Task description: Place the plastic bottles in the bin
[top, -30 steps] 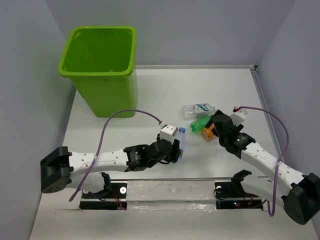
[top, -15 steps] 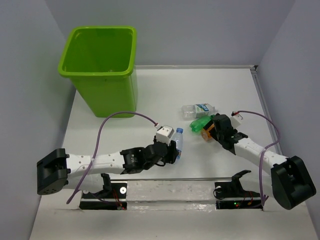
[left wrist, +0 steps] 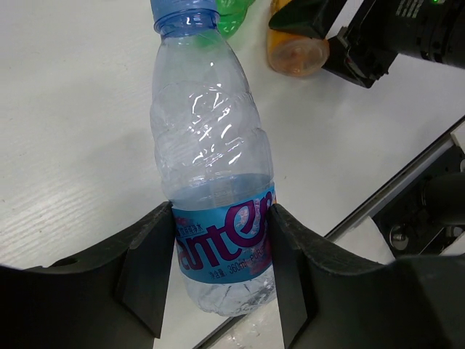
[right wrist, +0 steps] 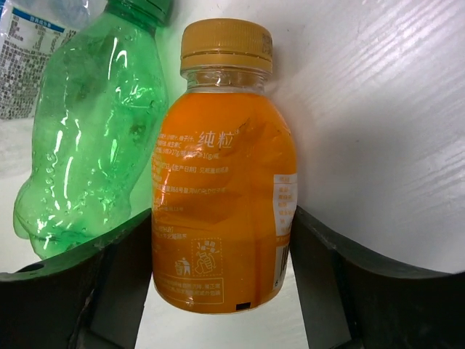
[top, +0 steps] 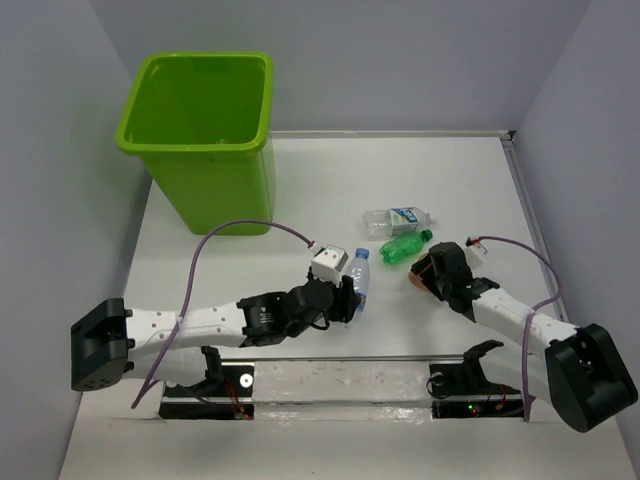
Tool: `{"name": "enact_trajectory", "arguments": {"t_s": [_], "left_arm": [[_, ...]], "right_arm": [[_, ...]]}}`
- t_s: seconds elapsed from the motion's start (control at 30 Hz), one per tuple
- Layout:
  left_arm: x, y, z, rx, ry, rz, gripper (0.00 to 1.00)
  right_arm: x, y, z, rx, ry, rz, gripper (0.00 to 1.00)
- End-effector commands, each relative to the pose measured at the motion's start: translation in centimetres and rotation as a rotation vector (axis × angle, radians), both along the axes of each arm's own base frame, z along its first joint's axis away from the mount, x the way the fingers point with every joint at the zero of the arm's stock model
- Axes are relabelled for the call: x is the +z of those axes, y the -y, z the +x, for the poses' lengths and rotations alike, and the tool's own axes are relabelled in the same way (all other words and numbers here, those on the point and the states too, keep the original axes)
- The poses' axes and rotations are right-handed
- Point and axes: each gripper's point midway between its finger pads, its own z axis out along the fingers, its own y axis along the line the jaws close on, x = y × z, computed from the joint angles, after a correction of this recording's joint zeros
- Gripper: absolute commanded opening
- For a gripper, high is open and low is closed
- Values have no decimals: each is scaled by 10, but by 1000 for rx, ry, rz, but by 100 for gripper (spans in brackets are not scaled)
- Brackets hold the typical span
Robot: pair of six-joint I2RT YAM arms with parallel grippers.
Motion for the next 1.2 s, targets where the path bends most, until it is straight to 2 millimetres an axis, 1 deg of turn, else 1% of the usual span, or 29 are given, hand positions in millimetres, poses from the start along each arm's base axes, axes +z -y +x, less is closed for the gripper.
{"name": "enact_trajectory", "arguments": {"t_s": [0.0, 0.03, 0.1, 0.13, 0.17, 0.23, 0.27, 0.3, 0.37, 0.4, 0.47, 0.5, 0.53, 0.57, 0.6, 0.63, 0.67, 0.7, 0.77, 0.8, 0.83, 0.87, 0.97, 1.0, 1.03, 1.07, 1.1, 1.13, 1.17], "left_arm": [[88, 20, 18, 34, 135, -168, 48], [109, 25, 20, 35, 157, -206, 48], [138, 30, 24, 34, 200, -242, 48], [145, 31, 26, 38, 213, -244, 48], [163, 32, 29, 42, 240, -261, 48], [181, 33, 34, 52, 269, -275, 48], [204, 33, 39, 55, 305, -293, 48], [218, 34, 41, 58, 325, -302, 48], [235, 34, 47, 74, 361, -279, 48], [266, 28, 54, 98, 412, -292, 48], [289, 16, 70, 178, 471, -267, 48], [317, 5, 76, 222, 509, -293, 48], [329, -4, 85, 258, 540, -290, 47], [341, -20, 108, 315, 589, -270, 47], [364, -48, 135, 388, 618, -285, 47], [371, -43, 134, 362, 621, -291, 46], [373, -71, 169, 460, 620, -277, 45], [387, -87, 180, 488, 631, -291, 45], [385, -115, 207, 576, 625, -266, 45], [387, -146, 226, 654, 625, -260, 45], [390, -160, 233, 686, 626, -261, 45], [385, -189, 248, 752, 612, -255, 45], [374, -218, 272, 789, 583, -246, 45], [371, -240, 280, 839, 568, -233, 45], [365, -248, 285, 859, 553, -218, 46], [359, -253, 288, 876, 537, -202, 49], [350, -259, 293, 893, 522, -186, 63], [344, -265, 293, 916, 503, -174, 80], [342, -267, 292, 926, 493, -176, 87]], "right_arm": [[1, 5, -11, -23, -1, 25, 59], [2, 8, -15, -26, -5, 14, 56], [20, 11, -14, -31, 56, 24, 45], [32, 12, -15, -19, 95, 24, 40], [39, 13, -16, -15, 114, 20, 40], [51, 17, -21, 4, 130, -1, 40], [67, 18, -22, 17, 170, -1, 40], [78, 17, -21, 17, 205, 14, 40], [97, 11, -22, 72, 253, 31, 40], [111, 7, -23, 101, 306, 49, 40], [127, -6, -24, 173, 357, 94, 40], [140, -11, -23, 205, 409, 105, 39], [144, -16, -24, 235, 426, 117, 38], [151, -24, -26, 280, 440, 141, 37], [158, -30, -27, 320, 464, 152, 36], [162, -30, -26, 325, 477, 147, 36], [166, -35, -27, 354, 487, 154, 36], [174, -36, -27, 372, 509, 143, 36], [183, -41, -28, 421, 542, 139, 36], [187, -43, -29, 440, 555, 135, 36], [194, -46, -29, 466, 582, 123, 36], [200, -49, -29, 488, 595, 128, 36], [223, -65, -33, 582, 665, 161, 36], [231, -70, -30, 598, 691, 173, 36], [235, -73, -30, 616, 704, 179, 35], [240, -76, -30, 630, 717, 186, 35], [248, -81, -28, 647, 726, 198, 34], [265, -84, -28, 664, 765, 206, 34], [277, -86, -26, 669, 798, 211, 34]]}}
